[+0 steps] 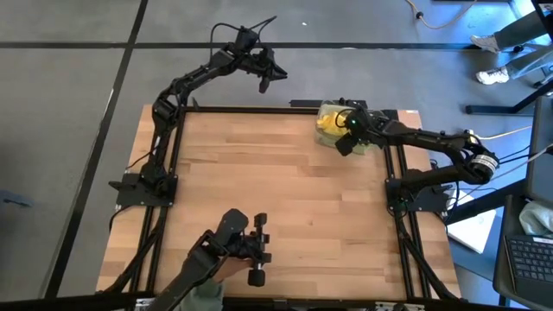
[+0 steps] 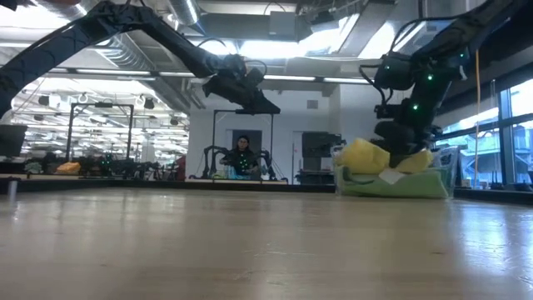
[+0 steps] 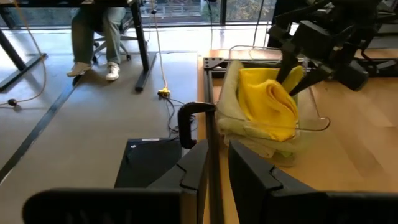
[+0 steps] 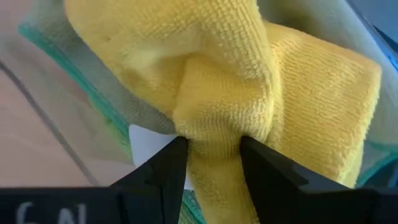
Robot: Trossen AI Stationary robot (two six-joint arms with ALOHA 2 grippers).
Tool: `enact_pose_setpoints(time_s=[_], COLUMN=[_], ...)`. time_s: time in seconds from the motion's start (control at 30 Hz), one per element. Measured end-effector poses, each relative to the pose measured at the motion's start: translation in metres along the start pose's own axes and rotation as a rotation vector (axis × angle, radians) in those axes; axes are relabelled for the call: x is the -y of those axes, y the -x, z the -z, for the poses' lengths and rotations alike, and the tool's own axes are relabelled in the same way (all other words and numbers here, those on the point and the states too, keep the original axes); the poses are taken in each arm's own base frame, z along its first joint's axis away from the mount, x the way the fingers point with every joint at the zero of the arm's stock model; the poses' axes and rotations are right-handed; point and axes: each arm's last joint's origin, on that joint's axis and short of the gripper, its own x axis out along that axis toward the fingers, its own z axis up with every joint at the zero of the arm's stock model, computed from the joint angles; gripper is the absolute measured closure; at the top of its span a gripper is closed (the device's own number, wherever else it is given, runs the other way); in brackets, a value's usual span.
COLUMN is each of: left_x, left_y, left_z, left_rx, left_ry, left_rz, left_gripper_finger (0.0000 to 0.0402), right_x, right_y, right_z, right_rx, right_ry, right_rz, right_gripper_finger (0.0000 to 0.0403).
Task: Fold microfiber towels
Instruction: Put the yellow cloth into the transparent bin
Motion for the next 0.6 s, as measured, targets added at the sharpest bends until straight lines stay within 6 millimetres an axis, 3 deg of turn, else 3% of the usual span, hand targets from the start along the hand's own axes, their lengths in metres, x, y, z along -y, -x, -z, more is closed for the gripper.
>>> enact_pose_setpoints(time_s=[0.33,0.6], left_x=[0.005,0.008], left_y=[-0.004,-0.005], left_z=[0.001,0.002], left_rx=[-0.021,-0.031], left_ry=[-0.008,0.020], left_rz=[0.023,0.046], left_gripper_finger=[0.0347,0.0347], right_x=[-0.004,-0.011], right_y=[-0.001,0.044], right_z=[0.003,-0.023], right_rx=[-0.001,0.125], right_ry=[0.011,0.041], right_rz=[-0.024,-0.023], right_gripper_finger=[0.0247,0.0247])
